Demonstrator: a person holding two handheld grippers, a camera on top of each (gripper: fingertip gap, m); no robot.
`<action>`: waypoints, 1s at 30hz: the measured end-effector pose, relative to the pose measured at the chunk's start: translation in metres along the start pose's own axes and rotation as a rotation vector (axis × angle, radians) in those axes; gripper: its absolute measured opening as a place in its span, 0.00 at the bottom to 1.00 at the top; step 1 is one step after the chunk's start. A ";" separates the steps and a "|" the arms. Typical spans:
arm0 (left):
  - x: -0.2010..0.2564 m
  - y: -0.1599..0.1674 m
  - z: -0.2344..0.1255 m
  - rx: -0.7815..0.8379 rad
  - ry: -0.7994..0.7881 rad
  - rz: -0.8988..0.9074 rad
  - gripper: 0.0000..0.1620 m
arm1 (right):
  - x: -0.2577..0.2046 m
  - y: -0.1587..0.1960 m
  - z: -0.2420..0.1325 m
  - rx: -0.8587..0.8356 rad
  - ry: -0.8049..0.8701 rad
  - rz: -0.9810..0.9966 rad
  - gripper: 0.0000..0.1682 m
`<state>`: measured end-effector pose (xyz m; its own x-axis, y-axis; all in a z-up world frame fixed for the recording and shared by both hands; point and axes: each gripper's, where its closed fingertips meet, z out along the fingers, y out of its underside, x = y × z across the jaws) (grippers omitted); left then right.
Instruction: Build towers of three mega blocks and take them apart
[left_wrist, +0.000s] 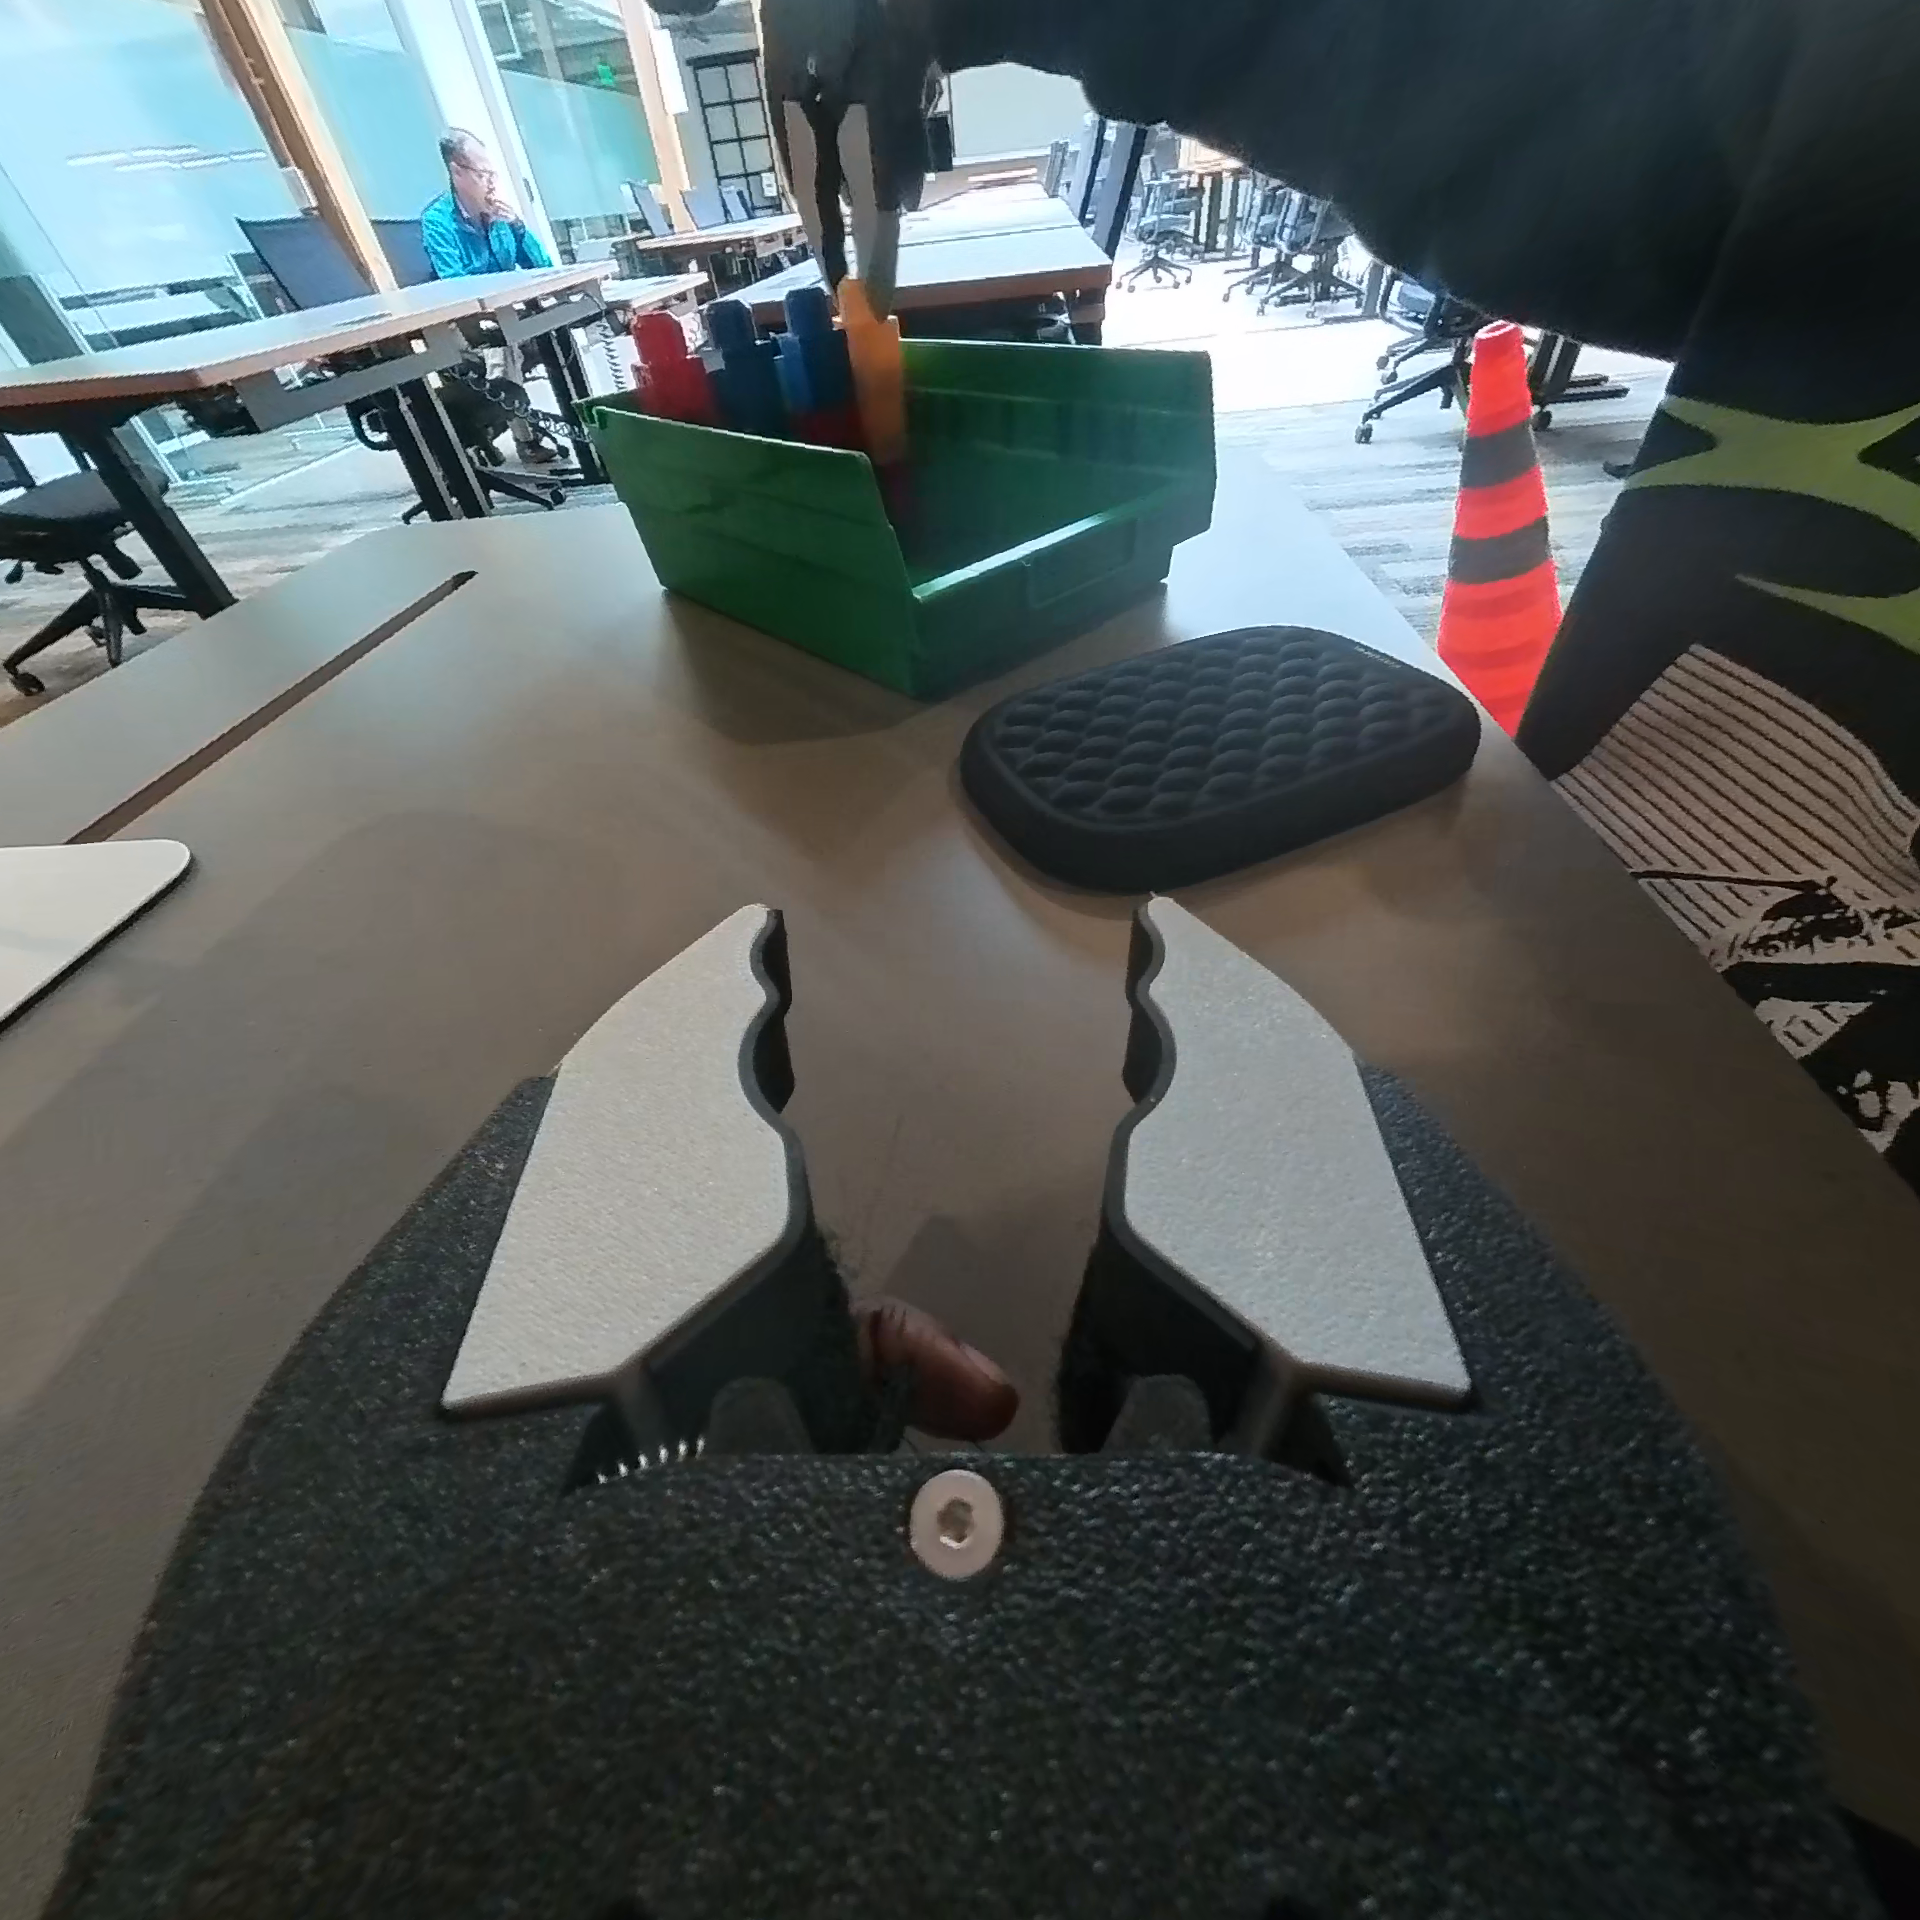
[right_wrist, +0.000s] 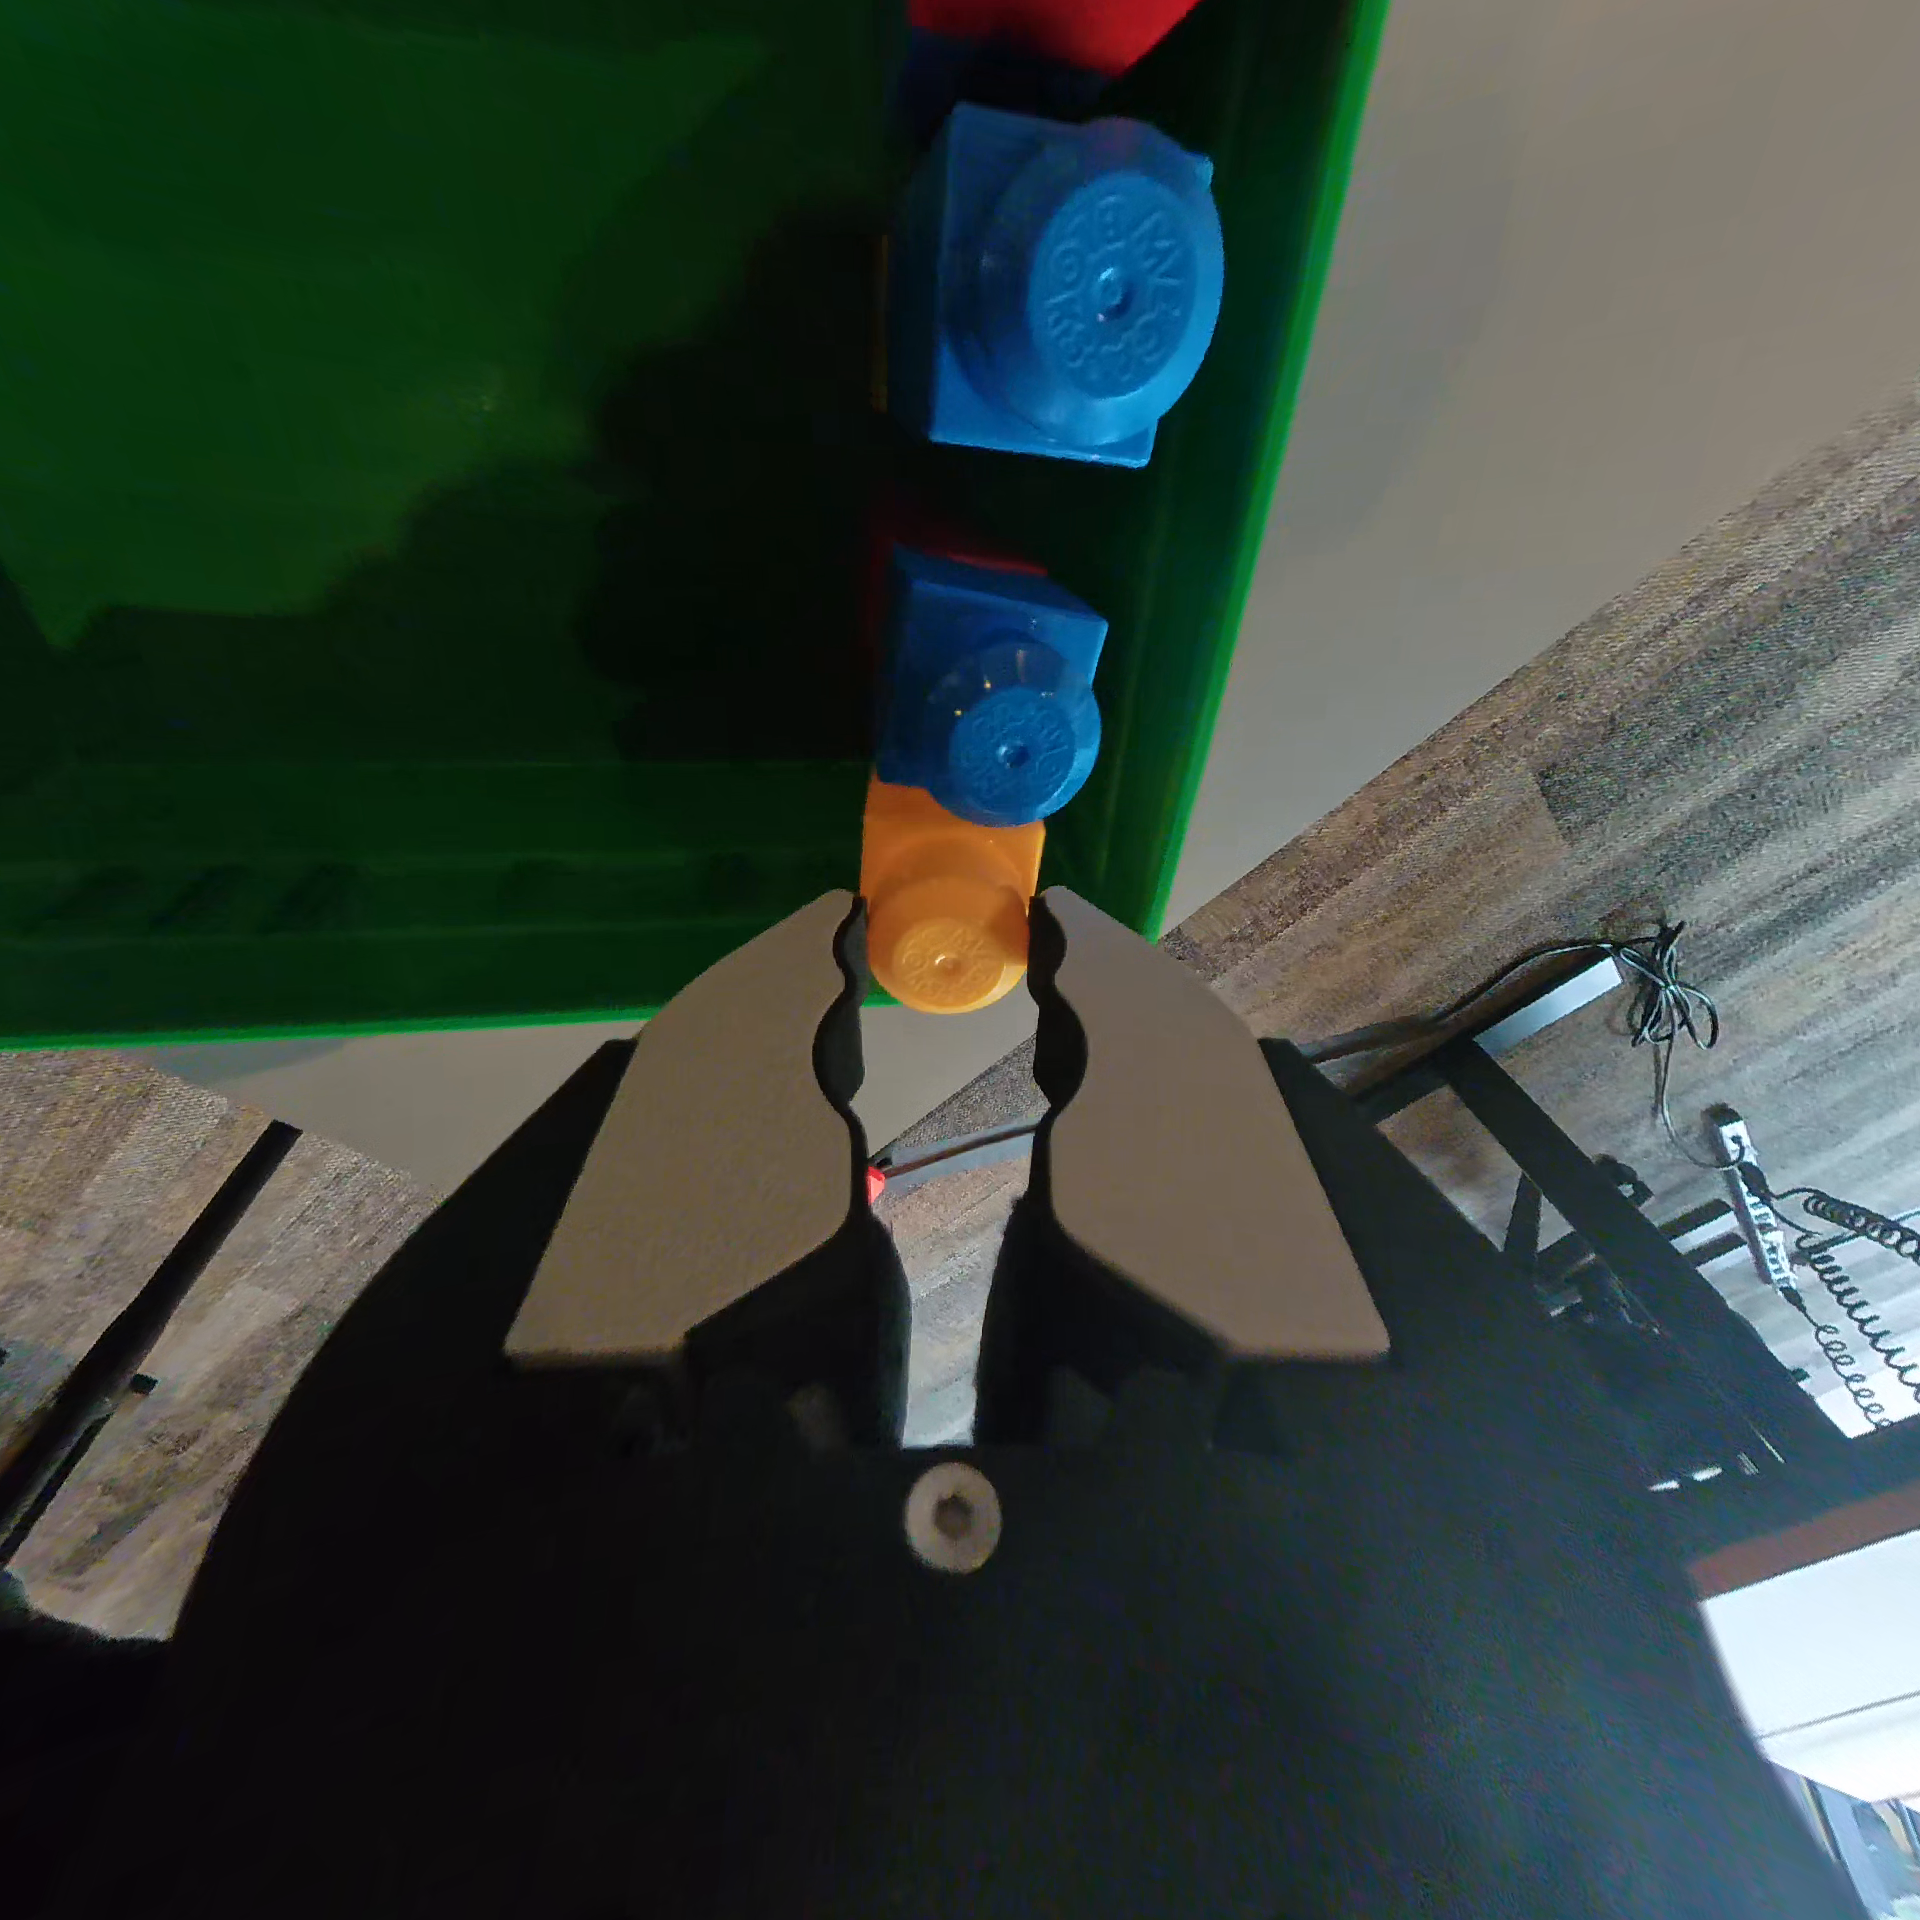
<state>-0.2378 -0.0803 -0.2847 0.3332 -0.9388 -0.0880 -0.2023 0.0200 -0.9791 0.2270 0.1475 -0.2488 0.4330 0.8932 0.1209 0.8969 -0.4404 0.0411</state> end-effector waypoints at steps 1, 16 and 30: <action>0.000 0.000 0.000 0.000 0.000 0.000 0.38 | 0.001 0.000 0.000 -0.002 0.000 0.003 0.17; 0.000 0.000 0.000 -0.002 -0.001 0.005 0.38 | 0.000 -0.005 0.000 0.034 -0.029 0.012 0.17; 0.001 0.000 0.001 -0.005 0.000 0.011 0.38 | -0.002 -0.001 0.000 -0.008 -0.024 0.002 0.18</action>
<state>-0.2367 -0.0805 -0.2850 0.3311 -0.9384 -0.0986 -0.2104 0.0285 -0.9772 0.2256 0.1464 -0.2488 0.4369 0.8943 0.0970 0.8954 -0.4427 0.0484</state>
